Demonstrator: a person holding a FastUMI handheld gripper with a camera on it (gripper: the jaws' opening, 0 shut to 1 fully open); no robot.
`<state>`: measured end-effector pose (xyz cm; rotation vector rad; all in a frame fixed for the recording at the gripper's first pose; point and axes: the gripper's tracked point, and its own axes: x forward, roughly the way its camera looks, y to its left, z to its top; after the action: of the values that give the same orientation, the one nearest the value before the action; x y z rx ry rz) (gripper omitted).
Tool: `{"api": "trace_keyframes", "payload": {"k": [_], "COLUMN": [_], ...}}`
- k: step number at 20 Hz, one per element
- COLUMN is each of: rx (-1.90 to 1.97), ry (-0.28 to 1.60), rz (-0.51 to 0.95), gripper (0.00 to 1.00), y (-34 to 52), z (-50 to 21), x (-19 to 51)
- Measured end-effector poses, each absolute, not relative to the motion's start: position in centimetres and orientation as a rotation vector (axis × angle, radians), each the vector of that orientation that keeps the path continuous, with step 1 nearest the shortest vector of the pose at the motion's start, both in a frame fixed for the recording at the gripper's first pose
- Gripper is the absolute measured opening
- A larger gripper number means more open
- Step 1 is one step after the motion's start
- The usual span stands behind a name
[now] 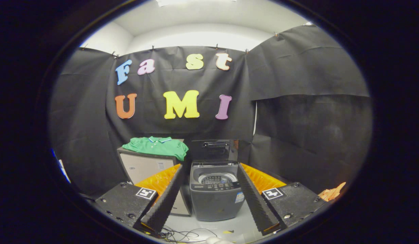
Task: Put the clothes into the washing machine and then close the washing machine lid.
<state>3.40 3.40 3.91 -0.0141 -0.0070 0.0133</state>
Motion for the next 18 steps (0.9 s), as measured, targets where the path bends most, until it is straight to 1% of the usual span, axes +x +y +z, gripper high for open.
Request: {"api": "trace_keyframes", "payload": {"k": [4,9,14,18], "rx": [-0.003,0.017,0.022,0.023], "ry": [-0.038,-0.035,-0.007,0.015], "rz": [0.023,0.054,0.128,0.211], "gripper": [0.99,0.99,0.99,0.99], "y": [4.6,6.9,11.8,17.3], "z": [7.0,10.9,13.7,15.6], "x": [6.2,11.7,19.5,26.5]}}
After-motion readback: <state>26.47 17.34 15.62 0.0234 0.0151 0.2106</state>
